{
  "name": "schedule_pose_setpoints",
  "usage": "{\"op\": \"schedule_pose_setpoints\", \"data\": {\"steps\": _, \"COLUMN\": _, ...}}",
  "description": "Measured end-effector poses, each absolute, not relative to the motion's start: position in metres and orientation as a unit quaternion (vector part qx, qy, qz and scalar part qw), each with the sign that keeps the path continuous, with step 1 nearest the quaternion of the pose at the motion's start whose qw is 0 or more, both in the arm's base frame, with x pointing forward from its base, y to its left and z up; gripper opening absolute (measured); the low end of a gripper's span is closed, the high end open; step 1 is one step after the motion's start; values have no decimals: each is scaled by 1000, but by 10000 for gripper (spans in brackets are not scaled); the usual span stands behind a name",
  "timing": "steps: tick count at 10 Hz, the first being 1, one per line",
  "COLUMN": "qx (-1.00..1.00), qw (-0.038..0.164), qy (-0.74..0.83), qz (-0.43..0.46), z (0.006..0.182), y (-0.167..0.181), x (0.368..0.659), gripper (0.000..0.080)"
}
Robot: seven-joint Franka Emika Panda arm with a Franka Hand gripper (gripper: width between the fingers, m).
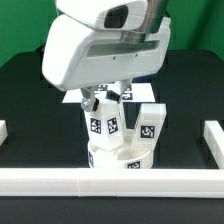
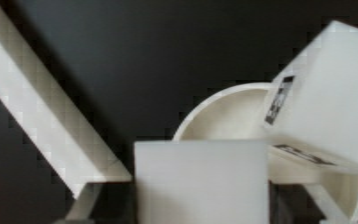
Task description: Assemble stool
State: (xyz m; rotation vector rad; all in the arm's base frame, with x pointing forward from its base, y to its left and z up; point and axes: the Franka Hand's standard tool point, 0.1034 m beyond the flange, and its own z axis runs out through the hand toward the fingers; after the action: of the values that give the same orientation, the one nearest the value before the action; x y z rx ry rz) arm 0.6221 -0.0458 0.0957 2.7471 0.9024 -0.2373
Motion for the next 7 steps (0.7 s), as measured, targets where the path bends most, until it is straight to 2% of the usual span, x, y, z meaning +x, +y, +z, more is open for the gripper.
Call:
{"op": "schedule_pose_setpoints", "data": {"steps": 5, "qx": 981, "qw": 123, "qy": 134, "qz": -62, "z": 96, "y": -48, "x": 623, "gripper": 340}}
{"op": "schedule_pose_setpoints", "data": {"steps": 6, "qx": 987, "qw": 117, "qy": 93, "qz": -64, "z": 95, "y": -48, "x": 620, "gripper": 340}}
{"op": "schedule_pose_setpoints", "data": {"steps": 7, "qx": 992, "qw": 97, "qy": 34, "qz": -74, "z": 95, "y": -51, "x": 619, "gripper": 340}}
